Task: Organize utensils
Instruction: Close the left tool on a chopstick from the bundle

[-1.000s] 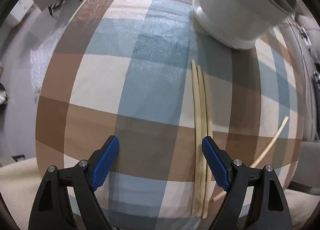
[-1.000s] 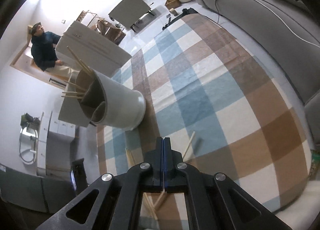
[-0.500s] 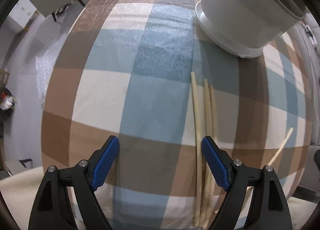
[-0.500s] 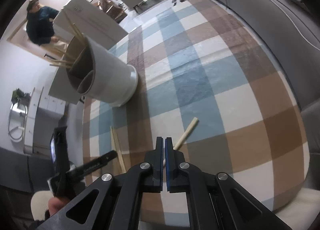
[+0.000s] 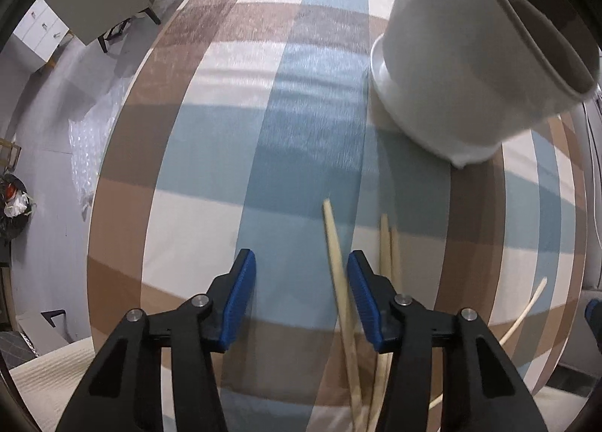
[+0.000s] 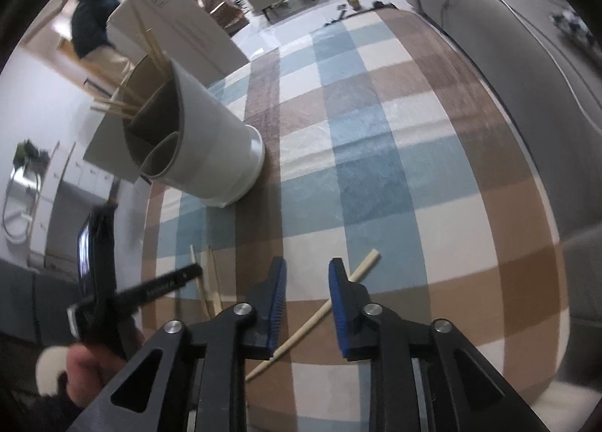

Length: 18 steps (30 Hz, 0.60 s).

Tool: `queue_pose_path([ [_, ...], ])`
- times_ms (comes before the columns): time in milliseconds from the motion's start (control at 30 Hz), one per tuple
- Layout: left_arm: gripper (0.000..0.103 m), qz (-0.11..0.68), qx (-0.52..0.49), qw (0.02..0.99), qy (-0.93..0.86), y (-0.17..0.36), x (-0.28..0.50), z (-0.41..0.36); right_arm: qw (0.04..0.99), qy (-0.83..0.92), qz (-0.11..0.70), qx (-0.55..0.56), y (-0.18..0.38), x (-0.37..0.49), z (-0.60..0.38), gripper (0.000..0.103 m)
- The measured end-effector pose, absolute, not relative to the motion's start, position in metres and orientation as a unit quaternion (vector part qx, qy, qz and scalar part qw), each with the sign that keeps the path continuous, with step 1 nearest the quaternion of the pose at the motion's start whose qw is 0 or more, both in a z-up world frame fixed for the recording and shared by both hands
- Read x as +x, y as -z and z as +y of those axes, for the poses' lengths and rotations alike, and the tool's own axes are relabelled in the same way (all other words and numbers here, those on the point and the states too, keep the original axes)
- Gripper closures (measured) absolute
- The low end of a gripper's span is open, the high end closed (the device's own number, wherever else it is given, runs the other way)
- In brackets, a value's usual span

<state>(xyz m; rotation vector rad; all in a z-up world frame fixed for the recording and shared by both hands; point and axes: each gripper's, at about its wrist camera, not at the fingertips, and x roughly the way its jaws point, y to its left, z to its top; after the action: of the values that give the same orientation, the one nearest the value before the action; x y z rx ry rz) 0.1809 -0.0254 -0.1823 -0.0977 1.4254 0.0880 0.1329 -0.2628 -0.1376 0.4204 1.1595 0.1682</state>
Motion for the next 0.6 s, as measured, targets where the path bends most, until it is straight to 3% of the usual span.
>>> queue_pose_path([
  [67,0.075,0.649,-0.039,0.759,-0.032,0.180,0.183,-0.032,0.815,-0.080,0.542,0.189,0.136,0.133,-0.262,0.071],
  [133,0.098,0.650,-0.035,0.759,-0.022,0.178,0.181,-0.040,0.816,-0.081,0.543,0.184,0.136,0.135,-0.263,0.068],
  [167,0.100,0.650,-0.034,0.759,-0.018,0.177,0.178,-0.042,0.815,-0.080,0.545,0.181,0.136,0.135,-0.263,0.068],
  [400,0.102,0.644,-0.082,0.761,-0.010,0.174,0.174,-0.029,0.808,-0.108,0.570,0.106,0.139,0.140,-0.248,0.068],
  [600,0.102,0.596,-0.123,0.793,0.026,0.142,0.161,-0.004,0.796,-0.189,0.574,0.005,0.134,0.135,-0.213,0.065],
])
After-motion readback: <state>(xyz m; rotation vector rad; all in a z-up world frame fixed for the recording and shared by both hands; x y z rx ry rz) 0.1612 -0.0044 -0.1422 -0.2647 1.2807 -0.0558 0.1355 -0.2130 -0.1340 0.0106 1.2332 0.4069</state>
